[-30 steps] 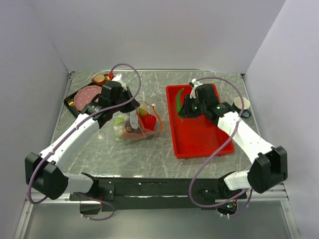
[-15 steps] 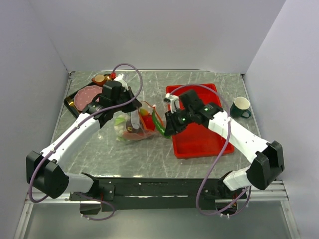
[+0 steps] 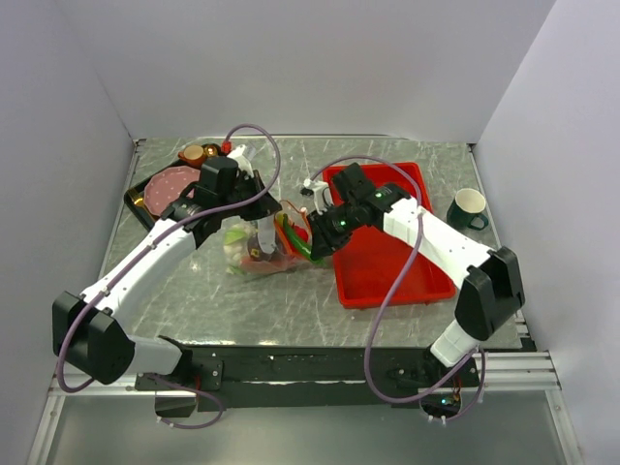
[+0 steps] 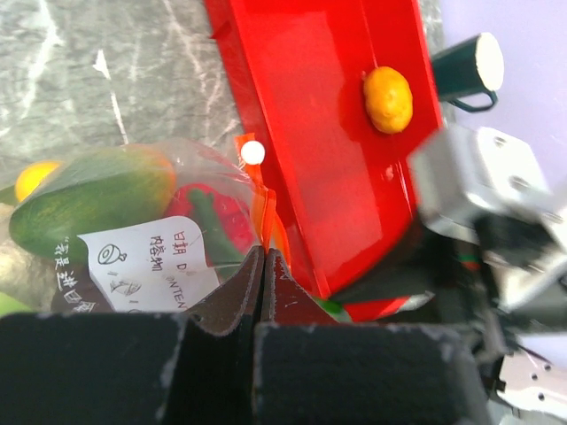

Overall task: Place the food in the zip-top bag and seal the zipper
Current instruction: Place the fake vegetable in the zipper food storage bag.

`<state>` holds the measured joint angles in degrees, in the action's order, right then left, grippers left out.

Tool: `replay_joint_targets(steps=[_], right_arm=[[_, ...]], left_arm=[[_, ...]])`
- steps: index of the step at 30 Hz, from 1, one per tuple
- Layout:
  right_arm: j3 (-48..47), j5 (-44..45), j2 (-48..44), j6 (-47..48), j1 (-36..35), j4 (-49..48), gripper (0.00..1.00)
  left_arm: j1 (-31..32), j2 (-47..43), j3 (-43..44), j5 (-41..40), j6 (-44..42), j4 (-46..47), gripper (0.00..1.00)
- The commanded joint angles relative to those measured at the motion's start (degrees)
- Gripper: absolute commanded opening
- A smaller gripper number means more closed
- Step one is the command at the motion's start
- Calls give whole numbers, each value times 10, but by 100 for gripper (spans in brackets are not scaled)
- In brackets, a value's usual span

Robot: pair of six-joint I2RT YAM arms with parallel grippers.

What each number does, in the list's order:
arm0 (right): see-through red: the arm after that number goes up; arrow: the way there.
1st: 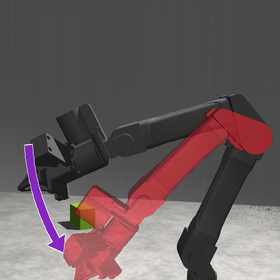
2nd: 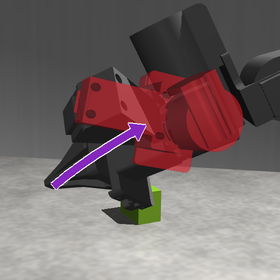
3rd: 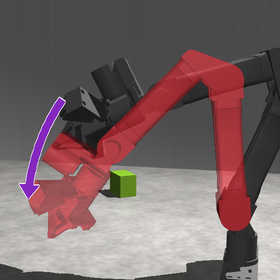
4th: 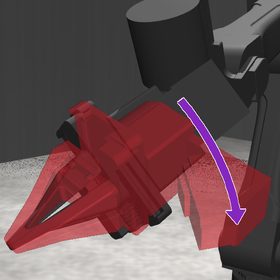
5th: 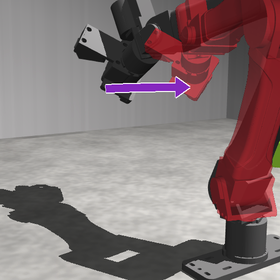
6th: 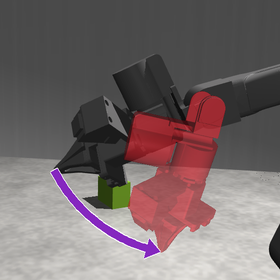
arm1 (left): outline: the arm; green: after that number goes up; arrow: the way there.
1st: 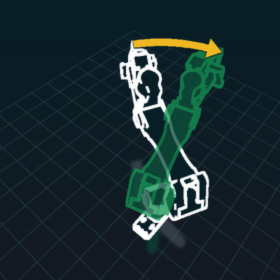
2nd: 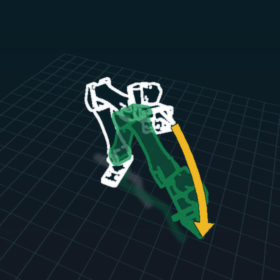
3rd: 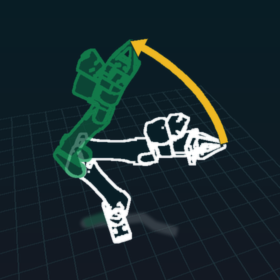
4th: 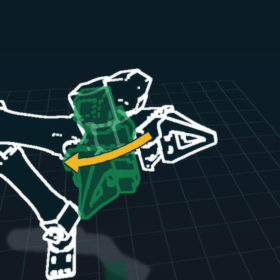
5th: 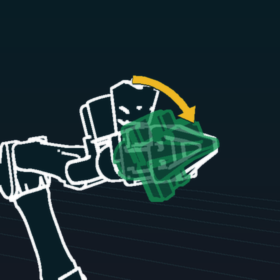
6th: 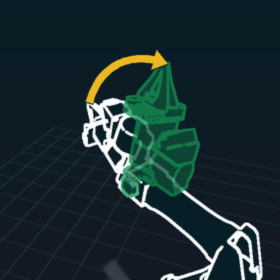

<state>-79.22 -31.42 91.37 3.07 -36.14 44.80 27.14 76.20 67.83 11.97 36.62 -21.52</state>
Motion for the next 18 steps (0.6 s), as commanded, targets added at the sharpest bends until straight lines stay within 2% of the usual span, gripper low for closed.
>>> replay_joint_targets(steps=[1,11,18], right_arm=[[-44,-4,27,20,-3,-2,3],[-111,-2,79,-9,-3,-45,4],[-105,-17,85,-82,-4,-132,6]], left_arm=[[0,-4,8,53,-20,46,1],[-1,-1,18,67,-36,31,1],[-1,-14,12,59,-25,49,1]])
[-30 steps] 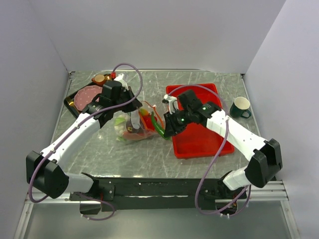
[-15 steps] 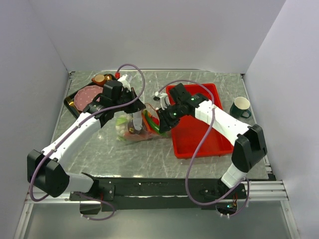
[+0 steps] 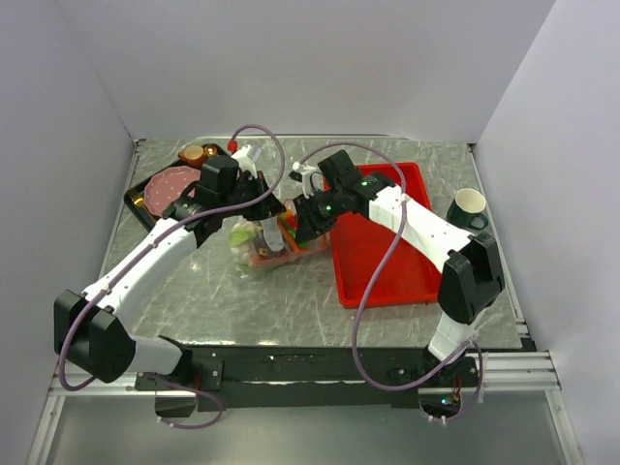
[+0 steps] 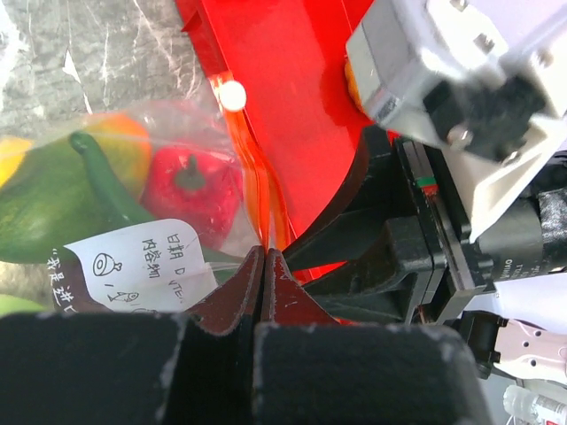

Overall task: Place the food in the zip-top bag and seal the zipper
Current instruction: Place the fake vegetable in the zipper food storage bag.

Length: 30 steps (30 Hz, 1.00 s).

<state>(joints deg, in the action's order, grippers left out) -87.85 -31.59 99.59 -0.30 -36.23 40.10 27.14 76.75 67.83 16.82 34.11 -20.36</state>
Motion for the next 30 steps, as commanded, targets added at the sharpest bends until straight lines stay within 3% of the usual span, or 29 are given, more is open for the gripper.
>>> replay_joint_targets(steps=[1,7,16,22,23,30], right_arm=[[-14,-23,1,-54,-5,-93,6],[8,-36,2,-80,-17,-136,8],[2,23,60,-98,-39,-126,24],[27,50,34,-118,-38,-155,43],[28,53,30,-119,-39,-157,53],[42,98,-24,-124,-38,-157,73]], left_arm=[[0,-19,13,9,0,37,1],[0,-16,16,5,2,36,1],[0,-35,10,-9,10,45,1],[0,-43,11,-29,10,38,1],[0,-44,9,-35,10,37,1],[0,-44,2,-40,15,39,1]])
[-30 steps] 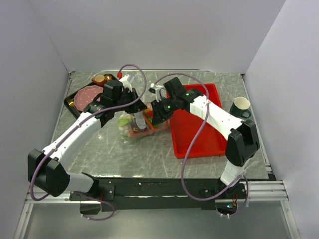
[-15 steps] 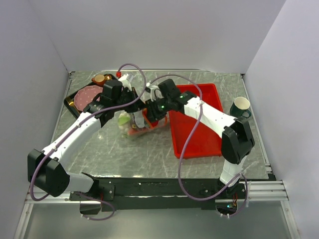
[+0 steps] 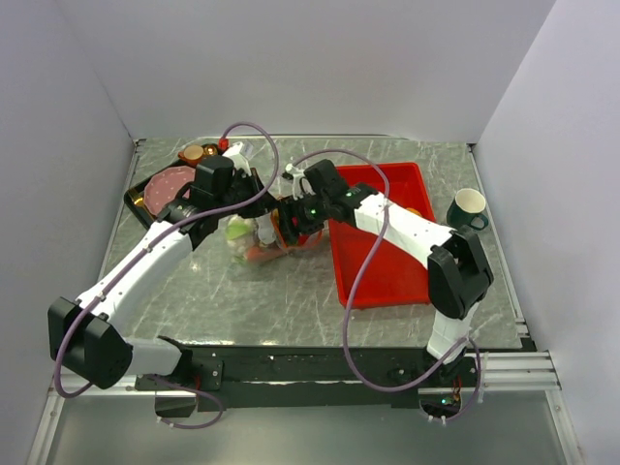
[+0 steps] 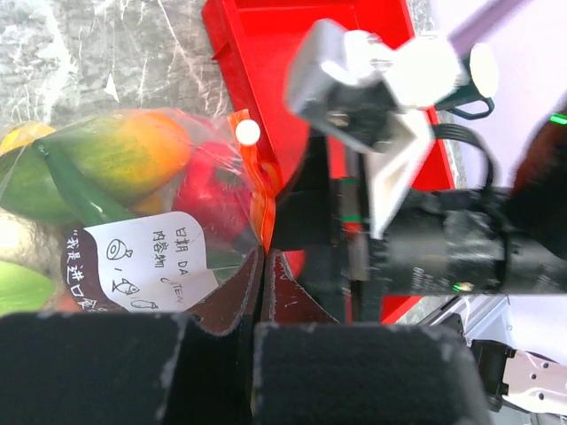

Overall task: Place the food in the zip-top bag and seal the zipper
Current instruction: Place the fake vegetable in the zipper food storage bag, then pick up the fake fruit from the bin.

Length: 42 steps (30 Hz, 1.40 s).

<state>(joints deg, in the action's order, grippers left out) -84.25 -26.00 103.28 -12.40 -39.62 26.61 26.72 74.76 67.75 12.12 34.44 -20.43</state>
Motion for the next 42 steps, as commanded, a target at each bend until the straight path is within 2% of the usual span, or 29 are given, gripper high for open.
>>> replay_joint_targets(steps=[1,7,8,9,12,13,18,21,24,34,42], right_arm=[[9,49,-67,-3,-3,-23,73],[26,57,-119,-24,13,-32,76],[27,73,-125,-30,15,-28,80],[27,88,-134,-29,18,-22,80],[32,187,-150,-41,32,11,81],[36,244,-156,-49,42,20,84],[97,310,-175,-97,134,52,84],[123,304,-168,-103,193,61,85],[131,355,-149,-97,215,69,94],[99,461,-55,-47,267,69,94],[91,470,-15,-36,299,41,94]], left_arm=[[4,-24,3,6,12,40,1],[4,-22,6,4,9,37,1],[4,-22,6,6,9,37,1],[4,-22,5,6,9,40,1],[4,-23,5,5,8,37,1],[4,-25,4,4,8,36,1],[4,-29,-2,2,10,40,1],[4,-27,-1,4,9,40,1],[4,-24,2,4,7,40,1],[4,-34,-6,-9,6,35,1],[4,-25,-2,-2,9,40,1]])
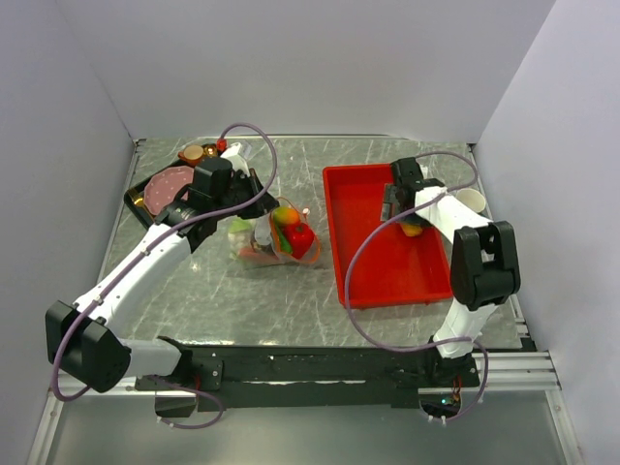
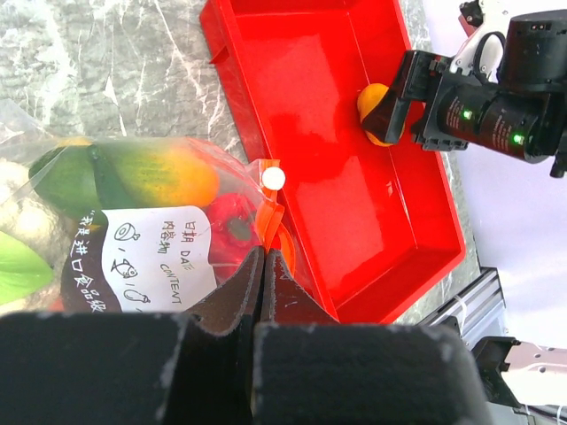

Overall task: Place the food in the zip-top bag and seal the zipper
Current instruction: Pick up the fake fruit from the bin.

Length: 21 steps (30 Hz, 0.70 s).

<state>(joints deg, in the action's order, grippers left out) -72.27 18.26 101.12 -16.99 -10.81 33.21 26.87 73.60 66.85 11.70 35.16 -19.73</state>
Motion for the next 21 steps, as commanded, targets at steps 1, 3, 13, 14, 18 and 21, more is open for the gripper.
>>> replay_joint_targets(steps=[1,3,13,14,18,21], right_arm=[[-30,24,10,11,13,-29,94],[-32,22,21,17,14,-36,94],[-36,-4,70,13,21,-63,93],[-26,-7,67,13,21,-69,92],[-4,-24,54,17,21,-85,88],[-8,-19,55,19,21,-85,89]], left_arm=[[3,-12,11,4,1,32,1],[3,-11,14,3,-3,29,1],[2,-6,11,4,-3,29,1],[3,-5,11,4,-3,30,1],[3,-2,16,1,-5,23,1],[3,-2,16,1,-4,25,1]])
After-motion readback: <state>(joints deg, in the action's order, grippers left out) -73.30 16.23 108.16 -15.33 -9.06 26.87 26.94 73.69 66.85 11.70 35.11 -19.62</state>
